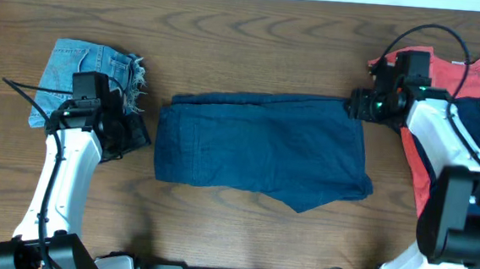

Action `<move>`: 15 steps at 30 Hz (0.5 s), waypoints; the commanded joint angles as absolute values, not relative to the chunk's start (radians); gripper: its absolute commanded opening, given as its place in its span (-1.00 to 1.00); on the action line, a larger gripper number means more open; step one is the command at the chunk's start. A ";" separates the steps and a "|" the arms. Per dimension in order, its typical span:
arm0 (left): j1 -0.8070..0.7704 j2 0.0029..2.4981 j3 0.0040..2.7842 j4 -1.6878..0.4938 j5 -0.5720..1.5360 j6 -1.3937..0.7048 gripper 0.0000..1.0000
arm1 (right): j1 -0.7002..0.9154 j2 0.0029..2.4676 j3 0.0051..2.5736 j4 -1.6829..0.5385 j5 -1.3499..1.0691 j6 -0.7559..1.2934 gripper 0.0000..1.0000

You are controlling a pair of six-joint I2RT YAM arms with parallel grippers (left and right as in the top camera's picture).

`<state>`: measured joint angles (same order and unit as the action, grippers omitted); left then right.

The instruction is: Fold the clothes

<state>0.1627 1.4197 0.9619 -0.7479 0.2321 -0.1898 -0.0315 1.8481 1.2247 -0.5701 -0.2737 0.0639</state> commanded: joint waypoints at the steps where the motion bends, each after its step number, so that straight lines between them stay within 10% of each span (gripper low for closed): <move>1: 0.166 1.427 0.966 -0.741 0.228 -0.176 0.08 | -0.036 1.910 1.228 -0.553 -0.410 0.009 0.17; 4: 0.166 1.427 0.966 -0.739 0.228 -0.176 0.08 | -0.036 1.933 1.228 -0.523 -0.457 0.002 0.04; 8: 0.166 1.427 0.966 -0.738 0.262 -0.176 0.08 | -0.043 1.927 1.229 -0.485 -0.434 0.006 -0.91; 15: 0.166 1.427 0.966 -0.739 0.268 -0.176 0.08 | -0.098 1.828 1.254 -0.535 -0.439 0.059 -0.97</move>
<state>0.1627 1.4197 0.9619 -0.7387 0.2592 -0.1852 -0.0624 1.9156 1.2255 -0.5240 -0.4232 0.0330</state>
